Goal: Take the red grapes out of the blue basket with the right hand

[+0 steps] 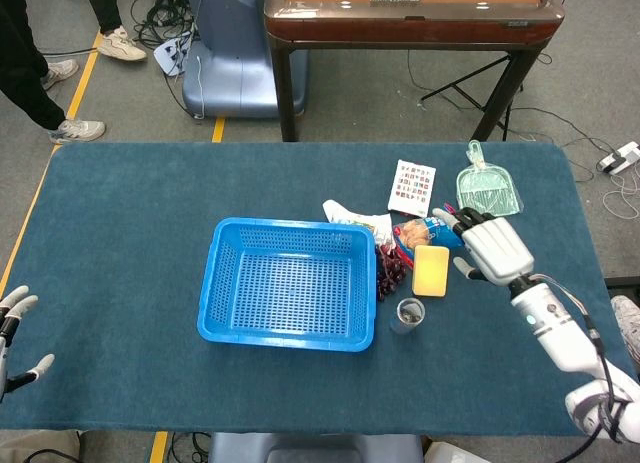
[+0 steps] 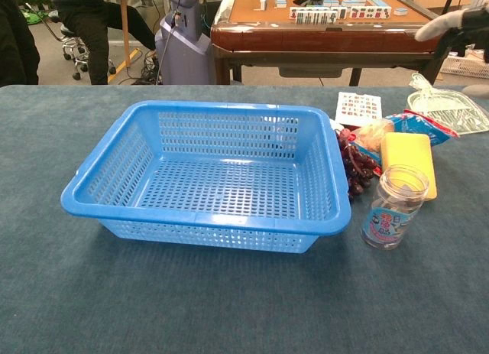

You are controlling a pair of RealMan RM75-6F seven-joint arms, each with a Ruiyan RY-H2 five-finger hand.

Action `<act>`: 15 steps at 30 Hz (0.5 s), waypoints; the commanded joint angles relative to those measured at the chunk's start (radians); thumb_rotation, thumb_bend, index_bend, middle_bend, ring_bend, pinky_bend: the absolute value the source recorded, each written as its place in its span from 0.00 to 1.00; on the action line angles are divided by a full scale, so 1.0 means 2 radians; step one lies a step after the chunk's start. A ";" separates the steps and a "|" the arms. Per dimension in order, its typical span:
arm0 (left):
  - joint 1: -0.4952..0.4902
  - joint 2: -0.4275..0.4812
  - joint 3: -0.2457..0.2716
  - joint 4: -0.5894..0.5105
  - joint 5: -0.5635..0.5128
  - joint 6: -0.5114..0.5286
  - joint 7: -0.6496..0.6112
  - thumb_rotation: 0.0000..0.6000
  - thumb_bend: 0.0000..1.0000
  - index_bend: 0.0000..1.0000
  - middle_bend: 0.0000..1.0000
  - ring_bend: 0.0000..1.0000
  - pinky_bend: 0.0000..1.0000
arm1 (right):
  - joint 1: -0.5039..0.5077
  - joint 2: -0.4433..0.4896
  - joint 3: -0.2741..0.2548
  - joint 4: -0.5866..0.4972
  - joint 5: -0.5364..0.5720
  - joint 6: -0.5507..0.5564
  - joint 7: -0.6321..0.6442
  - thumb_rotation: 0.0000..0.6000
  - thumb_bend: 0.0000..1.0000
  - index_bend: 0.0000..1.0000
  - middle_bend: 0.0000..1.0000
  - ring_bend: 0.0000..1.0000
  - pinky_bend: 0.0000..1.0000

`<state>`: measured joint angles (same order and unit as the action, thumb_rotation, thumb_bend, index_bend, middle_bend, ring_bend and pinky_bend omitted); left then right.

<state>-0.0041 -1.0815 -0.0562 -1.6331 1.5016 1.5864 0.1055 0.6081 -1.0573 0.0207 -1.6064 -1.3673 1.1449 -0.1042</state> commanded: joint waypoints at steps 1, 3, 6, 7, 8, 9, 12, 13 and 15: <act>-0.002 0.000 0.000 -0.001 0.000 -0.003 0.002 1.00 0.15 0.23 0.14 0.16 0.18 | -0.072 0.035 -0.019 -0.040 -0.019 0.084 -0.017 1.00 0.29 0.21 0.32 0.24 0.37; -0.004 0.000 0.000 -0.002 0.001 -0.006 0.005 1.00 0.15 0.23 0.14 0.16 0.18 | -0.097 0.045 -0.026 -0.052 -0.021 0.111 -0.016 1.00 0.29 0.22 0.32 0.24 0.37; -0.008 -0.002 0.001 -0.006 0.003 -0.009 0.011 1.00 0.15 0.23 0.14 0.16 0.18 | -0.139 0.054 -0.036 -0.065 -0.025 0.155 -0.019 1.00 0.29 0.23 0.33 0.25 0.37; -0.010 -0.002 0.000 -0.008 0.004 -0.011 0.014 1.00 0.15 0.23 0.14 0.16 0.18 | -0.156 0.054 -0.040 -0.068 -0.027 0.172 -0.019 1.00 0.29 0.23 0.33 0.25 0.37; -0.011 -0.003 0.001 -0.010 0.005 -0.013 0.016 1.00 0.15 0.23 0.14 0.16 0.18 | -0.167 0.054 -0.044 -0.069 -0.029 0.183 -0.019 1.00 0.29 0.23 0.33 0.25 0.37; -0.012 -0.003 0.001 -0.012 0.006 -0.014 0.019 1.00 0.15 0.23 0.14 0.16 0.18 | -0.178 0.054 -0.048 -0.071 -0.033 0.192 -0.020 1.00 0.29 0.23 0.33 0.25 0.37; -0.016 -0.003 0.000 -0.017 0.006 -0.019 0.026 1.00 0.15 0.23 0.14 0.16 0.18 | -0.207 0.050 -0.060 -0.073 -0.046 0.212 -0.018 1.00 0.29 0.24 0.33 0.25 0.37; -0.018 -0.003 0.000 -0.020 0.004 -0.022 0.030 1.00 0.15 0.23 0.14 0.16 0.18 | -0.215 0.047 -0.063 -0.072 -0.051 0.217 -0.018 1.00 0.29 0.24 0.33 0.25 0.37; -0.019 -0.003 -0.001 -0.023 0.001 -0.024 0.033 1.00 0.15 0.23 0.14 0.16 0.18 | -0.223 0.042 -0.064 -0.070 -0.056 0.222 -0.016 1.00 0.29 0.24 0.33 0.25 0.37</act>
<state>-0.0409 -1.0879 -0.0575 -1.6776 1.5062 1.5403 0.1704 0.1733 -0.9663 -0.1002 -1.7448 -1.4688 1.5796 -0.1383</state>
